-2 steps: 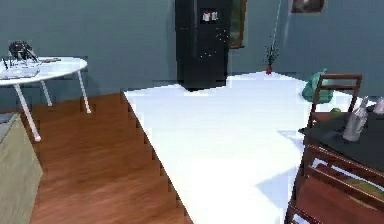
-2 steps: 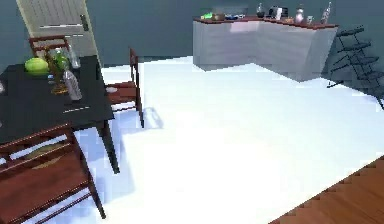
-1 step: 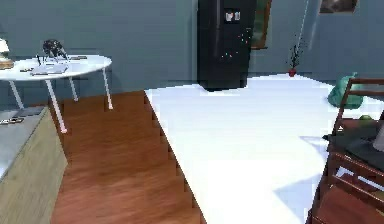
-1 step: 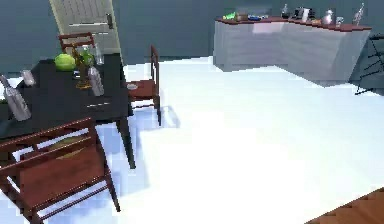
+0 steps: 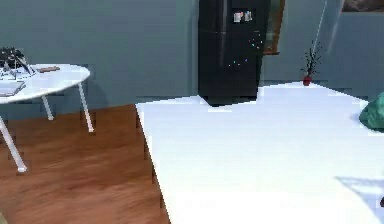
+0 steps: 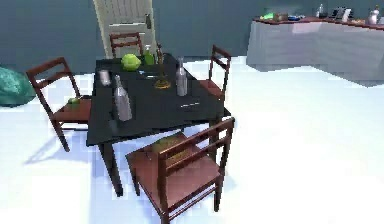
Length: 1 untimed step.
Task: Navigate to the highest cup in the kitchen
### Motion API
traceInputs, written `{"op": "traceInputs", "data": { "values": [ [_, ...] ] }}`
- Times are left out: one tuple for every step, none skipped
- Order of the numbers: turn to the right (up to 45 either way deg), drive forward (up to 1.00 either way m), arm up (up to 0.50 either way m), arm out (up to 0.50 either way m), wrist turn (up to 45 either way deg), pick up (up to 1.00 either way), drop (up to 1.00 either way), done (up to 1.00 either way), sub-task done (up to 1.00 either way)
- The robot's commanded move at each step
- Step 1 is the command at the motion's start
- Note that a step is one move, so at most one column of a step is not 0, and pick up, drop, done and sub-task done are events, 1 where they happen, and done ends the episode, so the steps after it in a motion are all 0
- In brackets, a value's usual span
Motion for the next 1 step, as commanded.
{"op": "traceInputs", "data": {
  "values": [
    [27.0,0.0,0.0,0.0,0.0,0.0,0.0,0.0,0.0]
  ]
}}
